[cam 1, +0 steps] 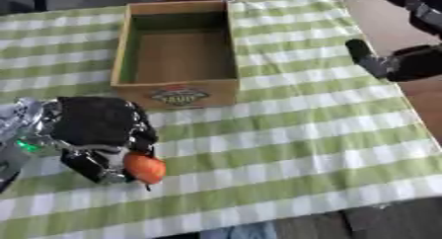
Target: Pick up objects on the table and place them in the box.
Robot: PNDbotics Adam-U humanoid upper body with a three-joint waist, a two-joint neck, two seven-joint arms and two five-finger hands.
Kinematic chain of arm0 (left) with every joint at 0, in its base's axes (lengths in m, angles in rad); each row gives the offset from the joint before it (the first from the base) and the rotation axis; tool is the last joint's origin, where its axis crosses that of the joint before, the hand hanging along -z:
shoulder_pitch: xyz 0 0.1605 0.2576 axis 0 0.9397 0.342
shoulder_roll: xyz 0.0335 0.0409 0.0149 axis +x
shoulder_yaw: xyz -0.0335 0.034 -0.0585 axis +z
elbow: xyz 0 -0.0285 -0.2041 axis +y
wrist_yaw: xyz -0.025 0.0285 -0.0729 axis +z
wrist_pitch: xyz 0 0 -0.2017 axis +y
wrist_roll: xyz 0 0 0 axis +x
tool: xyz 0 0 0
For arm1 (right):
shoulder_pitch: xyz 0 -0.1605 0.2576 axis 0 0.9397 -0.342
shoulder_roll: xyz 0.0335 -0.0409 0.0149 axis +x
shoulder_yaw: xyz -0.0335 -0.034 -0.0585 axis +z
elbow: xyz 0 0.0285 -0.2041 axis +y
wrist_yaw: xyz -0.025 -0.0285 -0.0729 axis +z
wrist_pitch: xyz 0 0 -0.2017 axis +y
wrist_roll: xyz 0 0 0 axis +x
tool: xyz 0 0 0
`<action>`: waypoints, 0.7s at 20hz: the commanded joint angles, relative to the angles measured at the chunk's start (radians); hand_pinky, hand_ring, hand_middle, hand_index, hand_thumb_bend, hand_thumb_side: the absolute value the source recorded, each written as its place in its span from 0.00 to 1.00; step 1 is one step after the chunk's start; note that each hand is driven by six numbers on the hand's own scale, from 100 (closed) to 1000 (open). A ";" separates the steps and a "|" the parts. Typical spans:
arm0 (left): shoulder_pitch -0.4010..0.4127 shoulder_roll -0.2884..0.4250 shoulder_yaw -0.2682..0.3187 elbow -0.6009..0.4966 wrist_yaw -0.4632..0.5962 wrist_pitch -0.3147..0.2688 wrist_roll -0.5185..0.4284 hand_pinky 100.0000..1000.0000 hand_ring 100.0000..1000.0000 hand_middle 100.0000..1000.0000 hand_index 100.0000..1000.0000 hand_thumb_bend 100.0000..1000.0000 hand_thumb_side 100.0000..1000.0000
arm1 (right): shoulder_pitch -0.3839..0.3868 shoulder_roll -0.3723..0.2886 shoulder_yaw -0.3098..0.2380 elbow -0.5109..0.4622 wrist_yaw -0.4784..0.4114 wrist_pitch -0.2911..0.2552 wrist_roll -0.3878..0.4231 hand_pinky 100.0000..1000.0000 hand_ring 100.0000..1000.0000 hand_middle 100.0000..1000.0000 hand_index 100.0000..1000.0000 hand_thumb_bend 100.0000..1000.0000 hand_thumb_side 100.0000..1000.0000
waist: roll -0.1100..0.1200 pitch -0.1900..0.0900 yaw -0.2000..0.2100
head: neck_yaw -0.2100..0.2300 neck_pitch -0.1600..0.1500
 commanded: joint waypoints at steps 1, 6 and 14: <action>-0.030 0.083 0.075 -0.045 0.070 -0.118 -0.147 0.43 0.37 0.34 0.53 0.00 0.18 | -0.007 -0.025 -0.004 -0.016 -0.011 -0.002 0.005 0.77 0.80 0.81 0.96 0.00 0.33 | 0.003 -0.021 -0.003 | -0.005 -0.011; -0.098 0.099 0.143 -0.001 0.144 -0.048 -0.128 0.44 0.38 0.35 0.53 0.00 0.18 | -0.005 -0.021 0.007 -0.013 -0.020 -0.007 0.017 0.77 0.80 0.80 0.96 0.00 0.34 | 0.008 -0.026 -0.009 | -0.004 -0.013; -0.255 0.006 0.174 0.194 0.132 -0.025 -0.121 0.45 0.39 0.37 0.55 0.00 0.17 | -0.006 -0.018 0.020 -0.013 -0.034 -0.013 0.036 0.77 0.80 0.80 0.96 0.00 0.36 | 0.014 -0.027 -0.028 | 0.014 -0.008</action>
